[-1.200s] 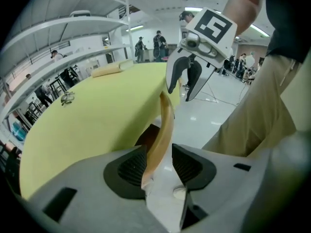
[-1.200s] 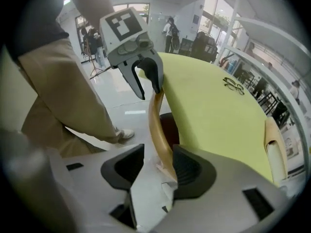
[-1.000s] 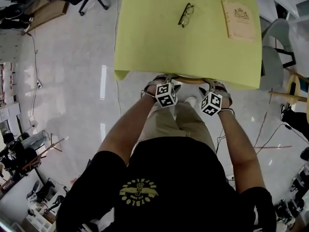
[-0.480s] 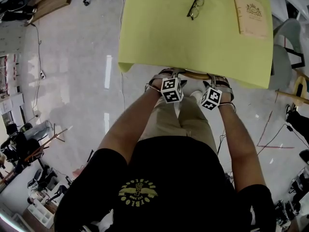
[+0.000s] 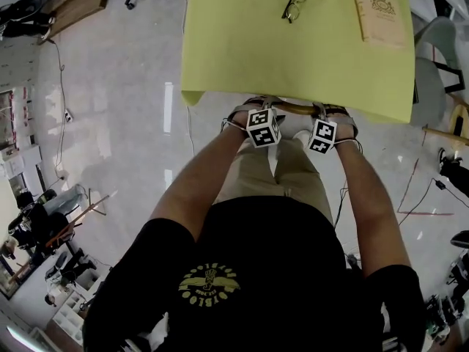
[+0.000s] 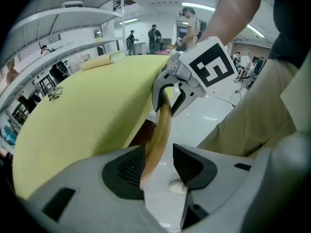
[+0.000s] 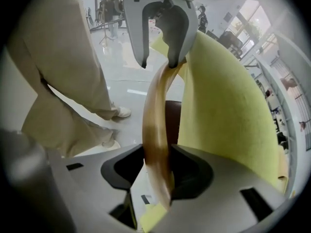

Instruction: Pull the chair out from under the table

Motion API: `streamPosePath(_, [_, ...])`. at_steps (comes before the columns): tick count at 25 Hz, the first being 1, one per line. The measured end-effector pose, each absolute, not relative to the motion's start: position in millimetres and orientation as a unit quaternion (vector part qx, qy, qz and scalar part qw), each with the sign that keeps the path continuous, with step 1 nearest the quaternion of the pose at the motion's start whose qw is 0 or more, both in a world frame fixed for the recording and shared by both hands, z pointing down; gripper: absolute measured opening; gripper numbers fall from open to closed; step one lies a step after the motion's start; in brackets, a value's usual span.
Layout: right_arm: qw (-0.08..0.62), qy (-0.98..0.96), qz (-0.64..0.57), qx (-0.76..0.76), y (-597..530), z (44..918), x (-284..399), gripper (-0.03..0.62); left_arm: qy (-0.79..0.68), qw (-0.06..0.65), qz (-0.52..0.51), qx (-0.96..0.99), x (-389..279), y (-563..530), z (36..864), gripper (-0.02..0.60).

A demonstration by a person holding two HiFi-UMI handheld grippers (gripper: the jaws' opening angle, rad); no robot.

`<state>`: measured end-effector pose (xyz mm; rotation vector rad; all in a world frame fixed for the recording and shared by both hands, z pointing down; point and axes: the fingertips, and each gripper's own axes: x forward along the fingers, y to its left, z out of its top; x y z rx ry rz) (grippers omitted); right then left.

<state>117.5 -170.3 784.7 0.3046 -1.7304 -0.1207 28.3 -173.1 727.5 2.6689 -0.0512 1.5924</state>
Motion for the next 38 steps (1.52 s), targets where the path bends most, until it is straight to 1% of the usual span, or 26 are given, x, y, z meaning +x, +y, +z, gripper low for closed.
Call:
streamPosePath(3, [0.636, -0.764, -0.021, 0.107, -171, 780, 117, 0.167, -0.011, 0.001, 0.512, 0.859, 31, -181, 724, 0.16])
streamPosePath(11, [0.617, -0.779, 0.094, 0.059, -135, 766, 118, 0.149, 0.047, -0.04, 0.545, 0.836, 13, -154, 742, 0.181])
streamPosePath(15, [0.601, -0.786, 0.131, 0.064, -126, 764, 120, 0.147, 0.065, -0.057, 0.544, 0.835, 14, -153, 746, 0.183])
streamPosePath(19, [0.591, -0.784, 0.166, 0.09, -130, 766, 125, 0.167, 0.096, -0.054, 0.564, 0.818, 10, -159, 754, 0.184])
streamPosePath(21, [0.583, -0.782, 0.193, 0.108, -132, 768, 128, 0.205, 0.119, -0.06, 0.576, 0.806, 4, -159, 757, 0.186])
streamPosePath(23, [0.585, -0.773, 0.214, 0.12, -130, 771, 135, 0.223, 0.135, -0.075, 0.577, 0.802, 3, -156, 760, 0.186])
streamPosePath(29, [0.639, -0.734, 0.195, 0.124, -129, 788, 142, 0.23, 0.136, -0.094, 0.571, 0.804, 2, -161, 767, 0.186])
streamPosePath(34, [0.64, -0.733, 0.204, 0.111, -129, 790, 141, 0.236, 0.144, -0.095, 0.562, 0.809, 3, -160, 772, 0.186])
streamPosePath(38, [0.631, -0.744, 0.187, 0.117, -132, 790, 142, 0.236, 0.139, -0.093, 0.558, 0.813, 7, -163, 776, 0.186])
